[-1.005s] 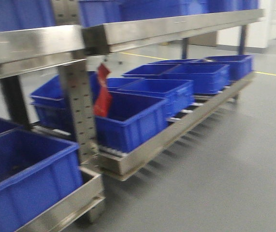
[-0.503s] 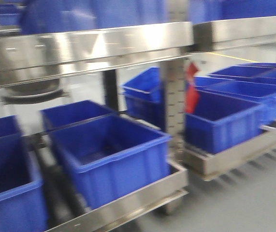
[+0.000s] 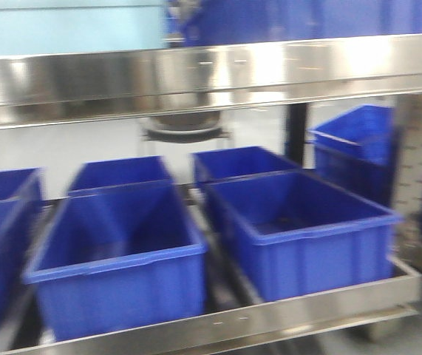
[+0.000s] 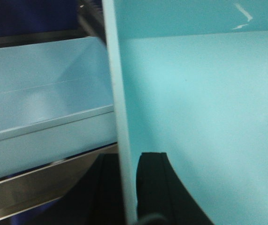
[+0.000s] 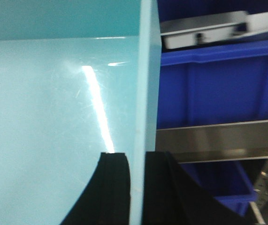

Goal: Move two blue bins to right shelf middle

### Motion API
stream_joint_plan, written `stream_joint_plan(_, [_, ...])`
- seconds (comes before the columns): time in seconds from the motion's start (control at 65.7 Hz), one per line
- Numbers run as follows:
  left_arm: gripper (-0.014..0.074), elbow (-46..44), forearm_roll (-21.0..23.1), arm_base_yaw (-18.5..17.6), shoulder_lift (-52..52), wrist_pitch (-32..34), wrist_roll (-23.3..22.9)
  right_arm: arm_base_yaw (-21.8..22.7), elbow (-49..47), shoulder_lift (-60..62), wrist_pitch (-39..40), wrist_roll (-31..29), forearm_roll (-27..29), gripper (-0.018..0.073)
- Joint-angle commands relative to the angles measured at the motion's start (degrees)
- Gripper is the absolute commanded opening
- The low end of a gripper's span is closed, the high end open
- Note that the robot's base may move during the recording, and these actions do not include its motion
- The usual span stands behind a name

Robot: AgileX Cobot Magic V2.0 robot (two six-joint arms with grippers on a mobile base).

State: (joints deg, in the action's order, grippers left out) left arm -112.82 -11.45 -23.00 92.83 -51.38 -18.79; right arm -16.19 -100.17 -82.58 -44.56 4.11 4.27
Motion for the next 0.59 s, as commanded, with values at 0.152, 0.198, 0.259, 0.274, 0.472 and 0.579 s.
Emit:
stream_joint_plan(0.152, [-0.0111, -0.55, 0.54, -0.05, -0.47, 1.93, 0.5, 0.11, -0.83, 1.01, 3.46, -0.15, 1.03, -0.0151])
stream_joint_plan(0.198, [-0.0111, -0.55, 0.54, -0.05, -0.47, 1.93, 0.5, 0.11, -0.83, 1.01, 3.46, -0.15, 1.03, -0.0151])
stream_joint_plan(0.259, [-0.0111, -0.55, 0.54, -0.05, -0.47, 1.93, 0.5, 0.11, -0.83, 1.01, 3.46, -0.15, 1.03, -0.0151])
stream_joint_plan(0.274, [-0.0111, -0.55, 0.54, -0.05, -0.47, 1.93, 0.5, 0.11, -0.83, 1.01, 3.46, -0.15, 1.03, -0.0151])
stream_joint_plan(0.472, [-0.0111, -0.55, 0.54, -0.05, -0.47, 1.93, 0.5, 0.11, -0.83, 1.01, 3.46, -0.15, 1.03, -0.0151])
stream_joint_plan(0.579, [-0.0111, -0.55, 0.54, -0.05, -0.47, 1.93, 0.5, 0.11, -0.83, 1.01, 3.46, -0.15, 1.03, -0.0151])
